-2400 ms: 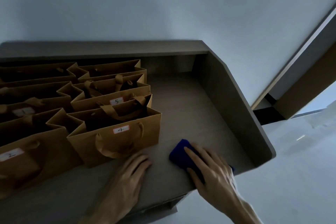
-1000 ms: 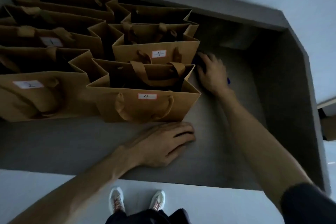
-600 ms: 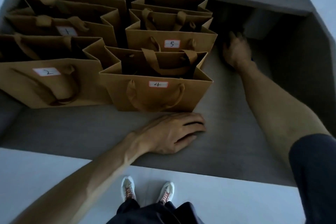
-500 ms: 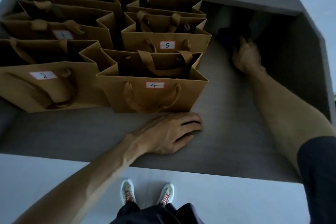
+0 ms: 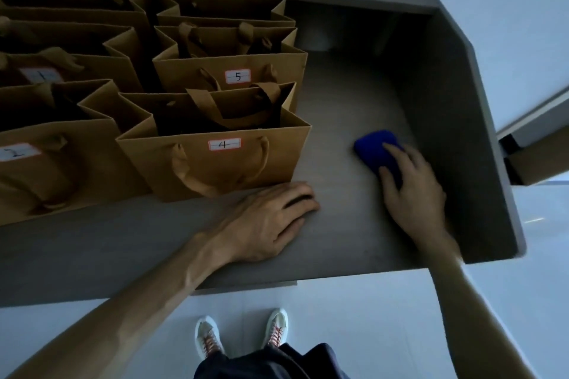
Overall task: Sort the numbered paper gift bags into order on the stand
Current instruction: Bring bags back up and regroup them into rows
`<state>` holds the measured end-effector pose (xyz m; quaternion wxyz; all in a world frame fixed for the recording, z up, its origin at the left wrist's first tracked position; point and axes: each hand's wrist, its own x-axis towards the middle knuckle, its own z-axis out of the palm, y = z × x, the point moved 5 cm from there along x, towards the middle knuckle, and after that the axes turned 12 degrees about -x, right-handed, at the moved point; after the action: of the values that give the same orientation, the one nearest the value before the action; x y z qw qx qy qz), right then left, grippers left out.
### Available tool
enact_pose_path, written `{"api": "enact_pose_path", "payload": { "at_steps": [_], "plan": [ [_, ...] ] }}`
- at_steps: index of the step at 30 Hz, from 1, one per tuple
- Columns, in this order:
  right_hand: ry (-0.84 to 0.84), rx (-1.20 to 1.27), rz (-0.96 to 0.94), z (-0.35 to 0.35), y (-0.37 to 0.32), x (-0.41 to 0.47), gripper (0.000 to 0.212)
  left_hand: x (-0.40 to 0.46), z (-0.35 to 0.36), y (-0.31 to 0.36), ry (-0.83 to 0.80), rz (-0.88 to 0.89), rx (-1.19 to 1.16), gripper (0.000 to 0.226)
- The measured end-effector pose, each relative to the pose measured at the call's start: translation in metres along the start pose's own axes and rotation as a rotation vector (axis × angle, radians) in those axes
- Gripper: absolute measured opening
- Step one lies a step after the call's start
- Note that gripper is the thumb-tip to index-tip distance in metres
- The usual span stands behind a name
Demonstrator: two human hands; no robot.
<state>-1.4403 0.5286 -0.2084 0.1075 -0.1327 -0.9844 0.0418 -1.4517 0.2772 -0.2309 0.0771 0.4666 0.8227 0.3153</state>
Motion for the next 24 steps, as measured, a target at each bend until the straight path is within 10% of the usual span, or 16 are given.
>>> {"api": "enact_pose_path", "payload": {
  "at_steps": [6,18,24],
  "plan": [
    [0.046,0.025,-0.055,-0.013,-0.005,-0.063,0.047,0.000,0.001,-0.003,0.004,-0.002,-0.009,0.042],
    [-0.070,-0.046,0.072,0.023,-0.011,0.103,0.049,-0.001,-0.001,0.001,0.034,-0.006,-0.103,0.038],
    [0.011,0.012,-0.187,0.011,-0.022,0.018,0.044,-0.010,-0.008,0.006,0.101,0.017,-0.135,0.036]
  ]
}}
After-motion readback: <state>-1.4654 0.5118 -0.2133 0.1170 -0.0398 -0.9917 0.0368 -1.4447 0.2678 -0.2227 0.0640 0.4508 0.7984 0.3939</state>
